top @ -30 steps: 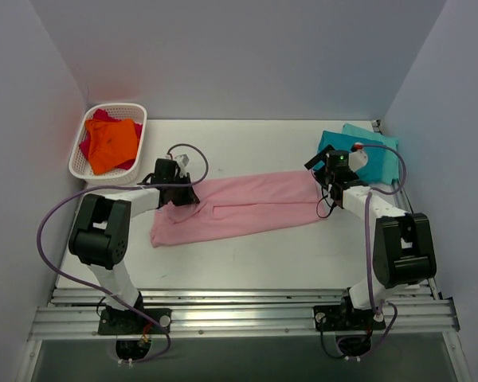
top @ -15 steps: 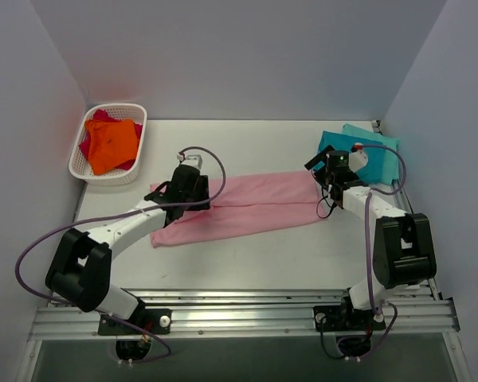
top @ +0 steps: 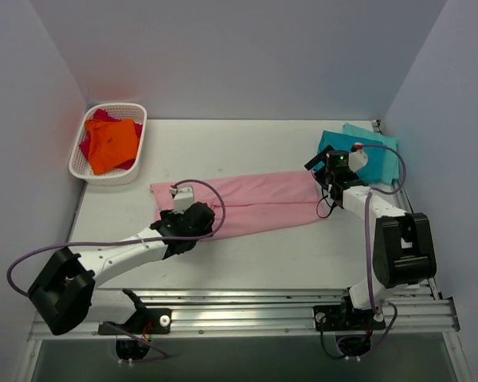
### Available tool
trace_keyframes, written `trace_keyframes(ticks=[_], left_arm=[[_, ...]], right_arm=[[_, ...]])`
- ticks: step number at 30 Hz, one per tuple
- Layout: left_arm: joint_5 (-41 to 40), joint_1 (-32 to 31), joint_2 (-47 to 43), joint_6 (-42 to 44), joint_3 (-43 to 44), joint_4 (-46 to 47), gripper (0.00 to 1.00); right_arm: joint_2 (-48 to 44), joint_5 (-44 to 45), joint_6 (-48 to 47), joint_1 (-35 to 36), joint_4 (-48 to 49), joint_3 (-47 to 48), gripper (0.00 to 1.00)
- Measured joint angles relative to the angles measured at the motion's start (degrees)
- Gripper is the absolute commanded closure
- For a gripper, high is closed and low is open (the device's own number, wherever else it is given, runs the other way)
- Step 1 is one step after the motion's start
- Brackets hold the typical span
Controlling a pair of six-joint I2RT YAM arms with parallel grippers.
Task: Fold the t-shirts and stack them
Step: Fold the other side of the tshirt into a rectangle, then rotate the tshirt 90 degrees
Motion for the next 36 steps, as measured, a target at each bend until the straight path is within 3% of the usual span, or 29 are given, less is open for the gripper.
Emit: trace_keyframes(ticks=[8, 16, 20, 23, 24, 26, 27, 31, 36], left_arm=[[-4.1, 3.8, -13.1, -8.5, -5.4, -0.3, 0.06], [4.3, 18.3, -11.5, -10.2, -12.7, 4.3, 0.05], [8.3, 23.6, -4.8, -9.3, -12.7, 10.2, 0.0], [10.4, 25.8, 1.4, -8.3, -9.2, 15.7, 0.23], [10.9, 26.2, 3.8, -8.1, -7.7, 17.8, 0.55], [13.3, 27.1, 8.7, -7.7, -5.1, 21.8, 0.86], [14.2, 27.5, 11.4, -7.6, -4.1, 23.8, 0.95], [17.4, 28.9, 18.6, -7.1, 2.0, 28.1, 0.98], [20.1, 30.3, 25.4, -5.6, 11.4, 25.3, 0.98]], right_arm=[[-1.0, -0.7, 0.0, 0.1, -0.3, -0.6, 0.04], [-9.1, -1.5, 0.5, 4.8, -1.1, -1.5, 0.04], [-12.5, -1.7, 1.0, 10.6, -1.0, -1.5, 0.04], [-13.4, -2.3, 1.3, 14.2, -1.2, -1.5, 0.04], [-13.6, -2.6, 1.4, 14.8, -1.4, -1.5, 0.04], [-14.3, -3.0, 1.4, 15.4, -2.1, -1.5, 0.04], [-14.8, -3.1, 1.3, 15.4, -2.6, -1.5, 0.04], [-18.5, -3.1, 1.2, 15.4, -3.9, -1.7, 0.04], [-22.6, -3.1, 0.7, 15.4, -4.1, -1.8, 0.04]])
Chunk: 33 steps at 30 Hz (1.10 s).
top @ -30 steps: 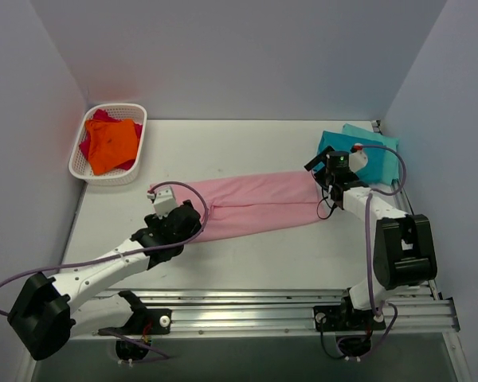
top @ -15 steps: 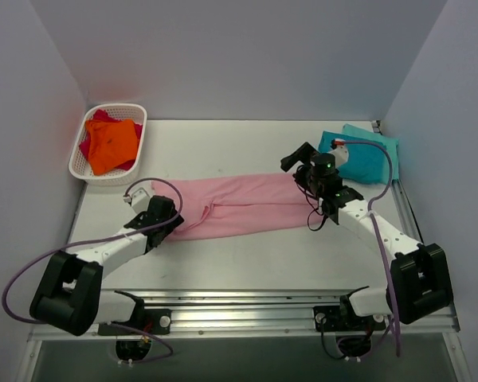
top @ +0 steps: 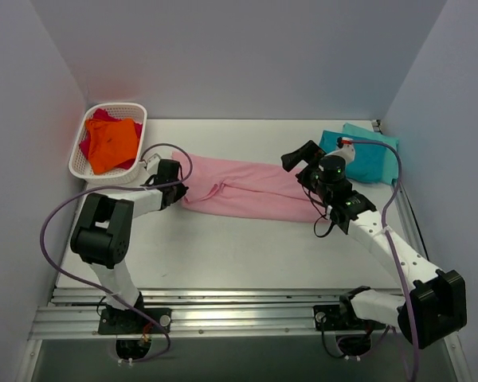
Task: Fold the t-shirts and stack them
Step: Rotate the tshirt 90 degrees
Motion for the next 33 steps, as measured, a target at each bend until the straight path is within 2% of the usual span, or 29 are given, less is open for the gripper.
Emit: trace_keyframes(ticks=[5, 9, 10, 11, 12, 13, 16, 18, 20, 24, 27, 30, 32, 33], left_arm=[[4.2, 3.3, 13.6, 2.5, 19.1, -3.0, 0.98], [8.7, 5.0, 30.4, 6.6, 44.6, -6.9, 0.98], [10.4, 5.1, 34.7, 7.8, 51.9, -8.5, 0.95], [12.1, 5.2, 38.8, 8.9, 58.4, -8.4, 0.86], [13.8, 5.2, 42.5, 10.3, 64.3, -8.9, 0.28], [16.1, 5.1, 45.8, 11.6, 70.2, -9.7, 0.04], [22.5, 4.9, 54.4, 13.4, 86.3, -13.0, 0.06], [24.8, 4.7, 55.1, 15.0, 89.1, -14.6, 0.06], [25.1, 4.2, 51.7, 17.2, 85.7, -14.3, 0.06], [20.3, 2.4, 29.3, 23.6, 56.9, -8.6, 0.06], [11.0, -2.5, 10.2, 28.2, 40.2, -4.2, 0.06], [5.1, -11.8, -7.2, 31.8, 23.8, 9.4, 0.06], [6.9, -19.1, -15.2, 32.4, 8.5, 28.9, 0.06], [8.5, -21.0, -16.2, 32.2, 2.6, 37.6, 0.06]], right_arm=[[0.0, -0.3, -0.3, 0.0, -0.1, -0.2, 0.04], [0.5, -0.5, -0.5, 0.0, 0.0, -0.4, 0.04], [0.7, -0.5, -0.6, 0.0, 0.1, -0.4, 0.04], [1.0, -0.5, -0.7, 0.0, 0.1, -0.5, 0.04], [1.2, -0.5, -0.8, 0.0, 0.2, -0.5, 0.04], [1.3, -0.5, -0.9, -0.1, 0.2, -0.6, 0.04], [1.5, -0.4, -1.3, -0.1, 0.3, -1.1, 0.04], [1.6, -0.1, -1.6, 0.0, 0.4, -1.3, 0.04], [1.8, 0.3, -1.7, 0.0, 0.7, -1.5, 0.04], [1.9, 0.6, -1.7, -0.1, 0.9, -1.6, 0.04], [1.9, 0.7, -1.7, 0.0, 1.1, -1.6, 0.04], [1.4, 1.1, -1.7, 0.1, 1.1, -1.7, 0.04], [0.7, 1.5, -1.7, 0.1, 1.0, -1.8, 0.04], [0.4, 1.7, -1.7, 0.3, 0.9, -1.9, 0.04]])
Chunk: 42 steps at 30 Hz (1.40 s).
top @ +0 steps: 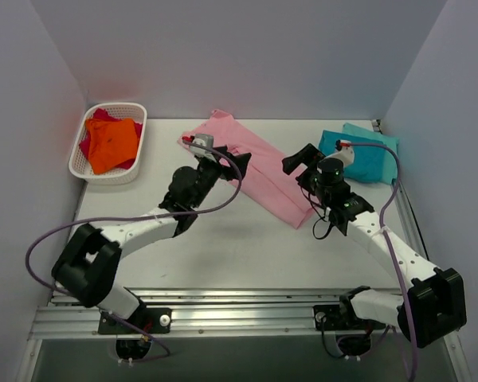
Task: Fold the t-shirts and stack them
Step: Rotate the tshirt 90 degrees
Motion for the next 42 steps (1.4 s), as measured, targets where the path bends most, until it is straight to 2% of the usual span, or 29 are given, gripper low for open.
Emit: trace_keyframes(ticks=[1, 2, 4, 6, 9, 13, 22, 28, 30, 31, 33, 34, 37, 38, 40, 42], left_arm=[[1.1, -0.6, 1.1, -1.0, -4.4, 6.3, 0.06], [1.0, -0.4, 3.4, -3.3, -7.0, 8.9, 0.06], [-2.8, -0.5, 9.9, -8.2, -8.1, 3.0, 0.06], [-10.8, -3.2, 14.1, -12.8, -8.3, -5.4, 0.06], [-19.8, -12.2, 14.8, -20.3, -8.7, -10.7, 0.06], [-23.9, -20.9, 16.0, -32.2, -4.8, -14.4, 0.06], [-21.6, -18.7, 25.3, -48.8, 1.9, -16.6, 0.06], [-15.4, -17.4, 30.3, -54.7, 8.2, -17.3, 0.06], [-13.7, -17.0, 32.0, -55.6, 10.3, -17.4, 0.01], [-12.9, -16.9, 32.7, -56.0, 11.0, -17.2, 0.15], [-11.4, -16.4, 33.8, -56.7, 12.5, -17.1, 0.26], [-10.6, -16.2, 34.4, -56.8, 13.0, -17.1, 0.39], [-8.6, -15.6, 36.1, -57.2, 13.6, -17.2, 0.67], [-7.9, -15.3, 36.7, -57.2, 13.6, -17.2, 0.81], [-6.3, -14.8, 37.9, -57.4, 13.8, -17.0, 0.92], [-4.7, -14.3, 38.7, -57.4, 14.6, -16.6, 0.97]], right_arm=[[-0.2, 0.1, 0.0, 0.1, 0.0, 0.0, 0.04], [-0.4, 0.1, 0.0, 0.1, -0.1, 0.0, 0.04], [-0.8, 0.4, 0.0, 0.4, -0.5, 0.0, 0.04], [-1.6, 0.9, 0.0, 0.5, -1.2, -0.1, 0.04], [-3.7, 2.0, -0.2, 0.6, -1.7, -0.3, 0.04], [-5.5, 3.1, -0.3, 0.6, -1.7, -0.3, 0.04], [-5.4, 4.1, -1.1, 0.6, -2.8, -0.3, 0.03], [-5.4, 4.9, -1.3, 0.6, -3.2, -0.3, 0.03], [-5.4, 5.1, -1.4, 0.5, -3.3, -0.3, 0.03], [-5.4, 5.1, -1.5, 0.5, -3.3, -0.3, 0.02], [-5.4, 5.3, -1.5, 0.4, -3.4, -0.3, 0.03], [-5.4, 5.4, -1.5, 0.3, -3.5, -0.3, 0.03], [-5.2, 5.5, -1.6, 0.0, -3.6, -0.3, 0.03], [-5.1, 5.5, -1.6, -0.3, -3.7, -0.3, 0.02], [-5.0, 5.5, -1.7, -0.5, -3.7, -0.3, 0.03], [-5.0, 5.4, -1.7, -0.8, -3.7, -0.3, 0.02]])
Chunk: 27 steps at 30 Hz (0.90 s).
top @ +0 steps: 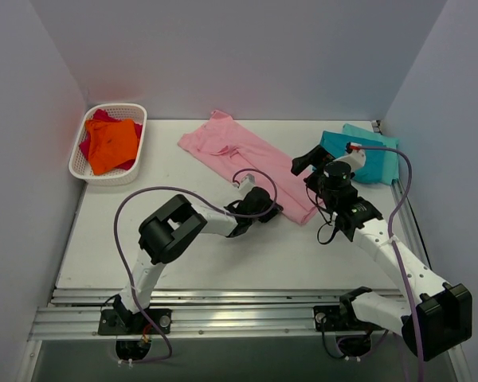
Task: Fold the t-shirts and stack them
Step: Rotate the tshirt 90 degrees
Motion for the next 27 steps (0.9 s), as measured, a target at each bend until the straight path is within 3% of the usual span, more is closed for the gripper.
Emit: trace_keyframes(ticks=[6, 11, 21, 23, 24, 25, 26, 27], left_arm=[[2.1, 0.9, 0.3, 0.5, -0.1, 0.9, 0.98], [3.2, 2.5, -3.9, 3.5, -6.1, 2.2, 0.98], [0.0, 17.3, -39.1, 16.4, -28.1, -13.6, 0.94], [-3.0, 18.7, -47.3, 18.2, -30.4, -19.0, 0.72], [-4.7, 18.8, -51.0, 18.7, -31.4, -21.3, 0.55], [-6.1, 18.8, -54.4, 19.4, -32.2, -23.4, 0.33], [-7.1, 18.8, -57.4, 20.0, -33.1, -25.3, 0.04], [-8.3, 18.8, -60.2, 20.1, -33.9, -27.0, 0.06]], right_arm=[[0.0, 0.0, 0.0, -0.1, 0.0, 0.0, 0.03], [0.0, 0.0, 0.0, -0.1, 0.0, -0.1, 0.03], [0.0, -0.8, 0.7, 0.6, 0.4, -0.3, 0.04], [0.0, -0.9, 1.0, 1.3, 0.6, -0.3, 0.04], [0.0, -0.9, 1.1, 1.8, 0.6, -0.3, 0.04], [0.0, -0.9, 1.2, 2.4, 0.6, -0.3, 0.04], [0.0, -0.9, 1.3, 3.0, 0.7, -0.3, 0.04], [0.0, -0.9, 1.5, 3.7, 0.7, -0.3, 0.04]])
